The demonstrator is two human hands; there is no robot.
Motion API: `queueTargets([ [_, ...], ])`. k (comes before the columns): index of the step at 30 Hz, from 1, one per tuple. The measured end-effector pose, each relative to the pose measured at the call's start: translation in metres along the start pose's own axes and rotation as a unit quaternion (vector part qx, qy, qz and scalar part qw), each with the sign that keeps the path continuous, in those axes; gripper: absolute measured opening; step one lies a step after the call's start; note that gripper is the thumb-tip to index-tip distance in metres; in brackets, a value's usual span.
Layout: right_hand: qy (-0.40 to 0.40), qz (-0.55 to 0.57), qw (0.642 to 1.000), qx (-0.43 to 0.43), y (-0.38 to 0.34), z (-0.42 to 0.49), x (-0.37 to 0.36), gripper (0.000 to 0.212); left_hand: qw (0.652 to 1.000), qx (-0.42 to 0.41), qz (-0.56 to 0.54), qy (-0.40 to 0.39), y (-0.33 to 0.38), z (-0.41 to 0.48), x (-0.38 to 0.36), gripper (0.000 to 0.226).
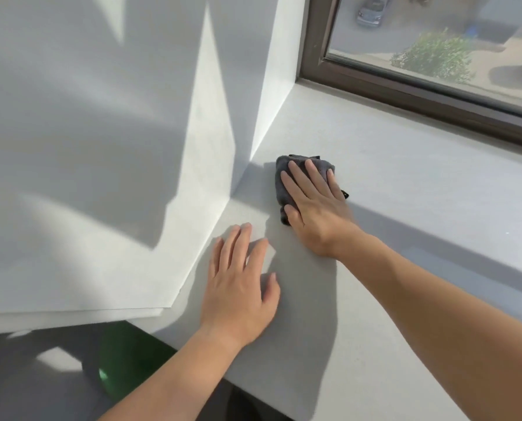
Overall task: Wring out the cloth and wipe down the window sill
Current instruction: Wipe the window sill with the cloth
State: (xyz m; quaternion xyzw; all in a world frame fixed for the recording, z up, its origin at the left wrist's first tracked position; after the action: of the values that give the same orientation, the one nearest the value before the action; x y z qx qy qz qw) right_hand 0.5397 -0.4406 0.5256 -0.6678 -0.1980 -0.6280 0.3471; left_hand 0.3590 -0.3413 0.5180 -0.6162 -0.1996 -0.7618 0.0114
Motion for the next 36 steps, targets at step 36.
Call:
queueTargets([
  [36, 0.016, -0.042, 0.986, -0.159, 0.018, -0.109, 0.014, 0.069, 0.999, 0.013, -0.033, 0.016, -0.002, -0.029, 0.013, 0.038],
])
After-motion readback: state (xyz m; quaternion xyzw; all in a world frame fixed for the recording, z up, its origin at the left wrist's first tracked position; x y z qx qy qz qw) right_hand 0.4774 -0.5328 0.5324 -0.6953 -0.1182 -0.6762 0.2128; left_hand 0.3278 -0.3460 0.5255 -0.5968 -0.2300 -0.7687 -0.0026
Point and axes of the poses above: each hand's wrist, its own z-axis towards the middle knuckle, its own x-axis out of the back of the hand, y = z × x, the point moved 3 cm from there along z, towards the middle knuckle, and after that the axes turned 8 degrees about y, right-handed, at the moved point
